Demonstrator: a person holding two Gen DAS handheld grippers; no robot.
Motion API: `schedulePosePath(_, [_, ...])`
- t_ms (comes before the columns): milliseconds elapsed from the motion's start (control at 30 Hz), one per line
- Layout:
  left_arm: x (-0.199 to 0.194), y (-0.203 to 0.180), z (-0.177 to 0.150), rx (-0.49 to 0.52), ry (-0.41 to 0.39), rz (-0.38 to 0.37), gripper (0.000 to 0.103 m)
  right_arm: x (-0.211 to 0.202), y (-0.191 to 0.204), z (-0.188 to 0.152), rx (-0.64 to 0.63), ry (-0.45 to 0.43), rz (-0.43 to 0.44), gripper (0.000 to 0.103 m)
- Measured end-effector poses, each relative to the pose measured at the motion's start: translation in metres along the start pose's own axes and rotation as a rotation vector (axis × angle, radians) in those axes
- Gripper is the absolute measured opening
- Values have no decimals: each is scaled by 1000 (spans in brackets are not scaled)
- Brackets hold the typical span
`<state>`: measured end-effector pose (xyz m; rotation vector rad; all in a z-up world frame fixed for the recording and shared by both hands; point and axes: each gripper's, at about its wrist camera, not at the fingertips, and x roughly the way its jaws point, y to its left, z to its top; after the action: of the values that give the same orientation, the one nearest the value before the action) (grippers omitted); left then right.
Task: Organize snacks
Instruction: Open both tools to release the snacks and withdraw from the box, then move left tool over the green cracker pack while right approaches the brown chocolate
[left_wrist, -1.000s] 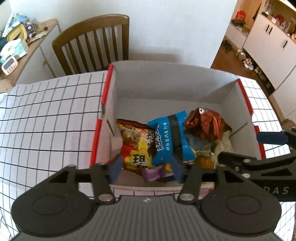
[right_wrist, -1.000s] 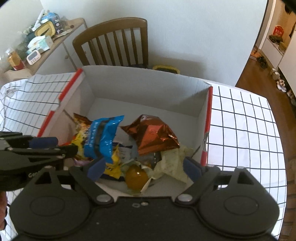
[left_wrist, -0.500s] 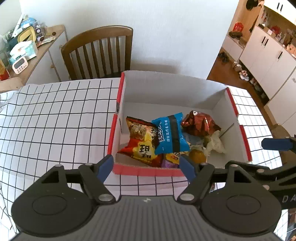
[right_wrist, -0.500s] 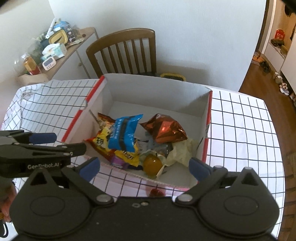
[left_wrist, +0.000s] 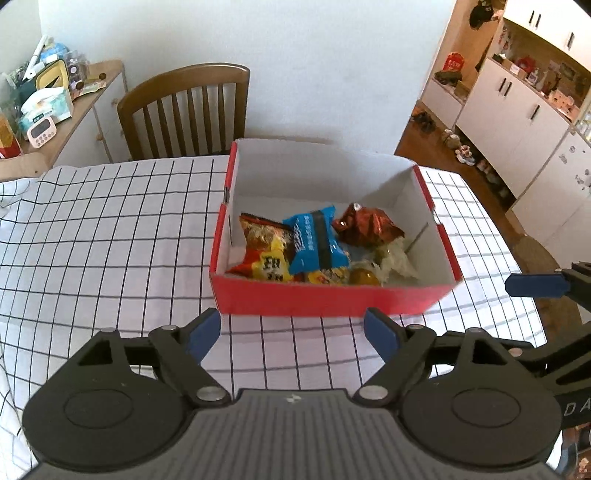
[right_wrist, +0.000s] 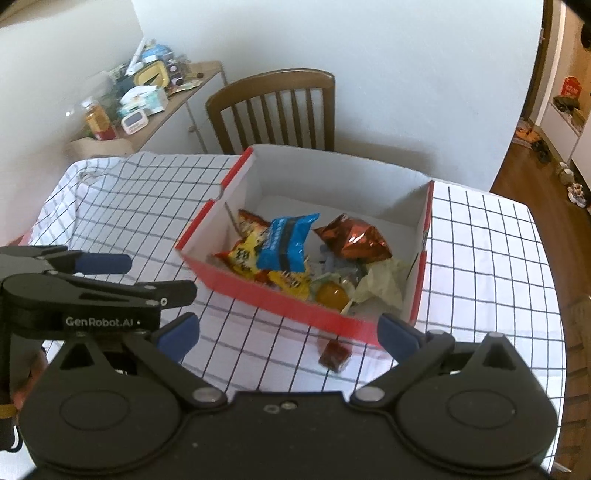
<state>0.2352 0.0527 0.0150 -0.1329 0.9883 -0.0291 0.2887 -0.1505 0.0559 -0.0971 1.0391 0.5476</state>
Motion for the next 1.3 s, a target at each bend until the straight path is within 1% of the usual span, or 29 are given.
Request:
schedulePosePath(133, [-8, 0, -17, -1, 2, -12, 85, -4, 2, -16, -7, 12, 18, 103])
schedulePosePath(333, [-5, -5, -47, 26, 36, -4, 85, 0, -4, -48, 17, 49, 15, 103])
schedulePosePath(567, [12, -21, -77, 48, 98, 6, 85, 16, -14, -81, 36, 114, 9, 103])
schedulePosePath(633, [19, -25, -85, 53, 120, 0, 85, 22, -18, -87, 46, 123, 8, 103])
schedulePosePath(700, [26, -30, -92, 54, 140, 12, 85, 28, -22, -93, 52, 136, -3, 102])
schedulePosePath(800, [39, -34, -97, 54, 172, 13, 85, 37, -30, -101, 60, 157, -19, 99])
schedulePosePath(833, [42, -37, -97, 60, 178, 15, 85, 40, -34, -103, 68, 166, -20, 95])
schedulePosePath(900, [50, -41, -100, 70, 189, 25, 85, 45, -42, -105, 90, 181, -11, 95])
schedulePosePath(1000, [63, -46, -103, 82, 216, 20, 85, 52, -53, -105, 115, 196, -9, 95])
schedulePosePath(1200, [91, -59, -106, 104, 292, -29, 85, 63, -62, -89, 135, 169, -16, 94])
schedulePosePath(1300, [104, -67, -105, 111, 317, -28, 84, 76, -64, -76, 132, 160, -17, 94])
